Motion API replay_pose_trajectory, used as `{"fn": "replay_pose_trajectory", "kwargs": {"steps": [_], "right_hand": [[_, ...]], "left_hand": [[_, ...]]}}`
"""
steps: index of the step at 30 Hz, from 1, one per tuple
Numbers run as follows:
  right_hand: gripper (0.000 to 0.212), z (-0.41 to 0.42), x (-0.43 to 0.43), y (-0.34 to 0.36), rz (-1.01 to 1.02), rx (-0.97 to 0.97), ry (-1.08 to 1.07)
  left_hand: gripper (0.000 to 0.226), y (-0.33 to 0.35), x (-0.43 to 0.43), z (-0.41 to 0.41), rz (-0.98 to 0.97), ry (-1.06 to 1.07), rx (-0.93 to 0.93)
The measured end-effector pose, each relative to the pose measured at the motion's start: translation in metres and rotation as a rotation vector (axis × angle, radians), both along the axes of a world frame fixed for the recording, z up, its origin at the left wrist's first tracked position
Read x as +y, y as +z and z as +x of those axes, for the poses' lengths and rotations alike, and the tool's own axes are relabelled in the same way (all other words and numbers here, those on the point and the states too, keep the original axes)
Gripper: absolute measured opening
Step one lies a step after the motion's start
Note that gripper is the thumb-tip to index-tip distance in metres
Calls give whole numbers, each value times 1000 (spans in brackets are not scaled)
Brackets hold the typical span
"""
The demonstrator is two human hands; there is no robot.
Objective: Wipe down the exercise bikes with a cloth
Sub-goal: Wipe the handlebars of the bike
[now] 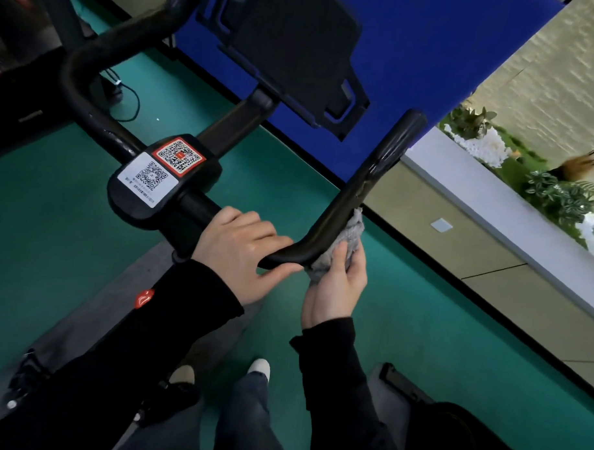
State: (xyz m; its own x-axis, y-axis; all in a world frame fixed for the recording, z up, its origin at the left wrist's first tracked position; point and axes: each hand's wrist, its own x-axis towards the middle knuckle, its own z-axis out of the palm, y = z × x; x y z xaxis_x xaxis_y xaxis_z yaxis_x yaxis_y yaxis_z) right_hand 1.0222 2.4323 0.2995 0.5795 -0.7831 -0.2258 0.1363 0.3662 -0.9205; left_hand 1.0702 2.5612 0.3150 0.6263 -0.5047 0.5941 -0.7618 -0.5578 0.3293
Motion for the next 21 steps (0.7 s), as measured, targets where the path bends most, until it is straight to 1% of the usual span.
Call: {"fn": "replay_pose_trajectory", "kwargs": {"steps": [3, 6, 10, 14, 17, 20, 21], "right_hand": [[34, 10, -14, 12, 259, -71, 96], [36, 8, -17, 18, 393, -125, 213], [37, -1, -21, 12, 492, -181, 328], [38, 9, -32, 16, 582, -207, 430], [53, 11, -34, 15, 614, -207, 490], [51, 5, -35, 6, 624, -216, 549], [57, 5, -37, 6, 626, -212, 568]], "left_hand": [[33, 2, 1, 0, 25, -12, 5], [34, 6, 1, -2, 59, -10, 32], [33, 12, 0, -4, 83, -6, 92], [37, 17, 1, -5, 124, -10, 160], [40, 20, 1, -5, 143, -14, 195], [39, 22, 1, -6, 136, -19, 211], [39, 23, 0, -6, 131, -19, 219]]}}
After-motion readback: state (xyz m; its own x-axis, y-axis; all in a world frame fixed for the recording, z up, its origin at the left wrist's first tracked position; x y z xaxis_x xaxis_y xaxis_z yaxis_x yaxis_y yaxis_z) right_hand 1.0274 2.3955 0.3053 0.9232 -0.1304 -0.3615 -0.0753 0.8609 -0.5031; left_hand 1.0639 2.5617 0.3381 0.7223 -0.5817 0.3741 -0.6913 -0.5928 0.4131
